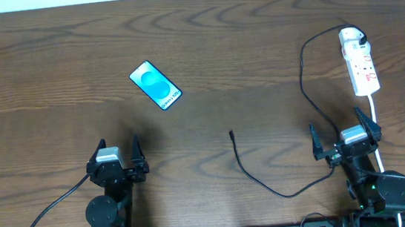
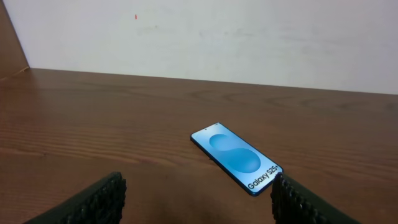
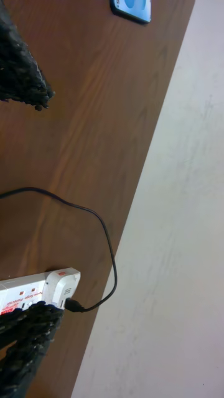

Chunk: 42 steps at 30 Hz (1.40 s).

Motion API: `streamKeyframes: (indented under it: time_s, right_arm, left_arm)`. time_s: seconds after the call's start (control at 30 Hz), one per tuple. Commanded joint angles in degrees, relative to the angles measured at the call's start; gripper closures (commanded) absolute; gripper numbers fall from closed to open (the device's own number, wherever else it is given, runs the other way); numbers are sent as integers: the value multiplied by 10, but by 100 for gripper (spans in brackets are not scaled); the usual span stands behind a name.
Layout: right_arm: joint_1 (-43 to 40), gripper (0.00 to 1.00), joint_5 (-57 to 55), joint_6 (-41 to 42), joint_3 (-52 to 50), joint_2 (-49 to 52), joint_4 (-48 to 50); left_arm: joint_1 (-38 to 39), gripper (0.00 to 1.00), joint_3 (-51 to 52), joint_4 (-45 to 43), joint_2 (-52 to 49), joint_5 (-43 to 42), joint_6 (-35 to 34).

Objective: Plug charger to phone and switch on socket

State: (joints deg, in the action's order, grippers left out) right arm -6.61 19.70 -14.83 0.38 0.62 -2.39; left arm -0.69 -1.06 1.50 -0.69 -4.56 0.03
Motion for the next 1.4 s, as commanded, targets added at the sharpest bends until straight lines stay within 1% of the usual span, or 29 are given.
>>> streamKeyframes:
  time_s: [0.0, 1.2, 1.37]
  right_arm:
    - [3, 1, 0, -6, -1, -2, -4]
    - [3, 1, 0, -6, -1, -2, -4]
    - [3, 1, 0, -6, -1, -2, -4]
  left_arm:
    - [1, 25, 8, 21, 3, -8, 4]
    - [1, 25, 8, 21, 3, -7, 4]
    - [1, 25, 8, 21, 3, 12, 4]
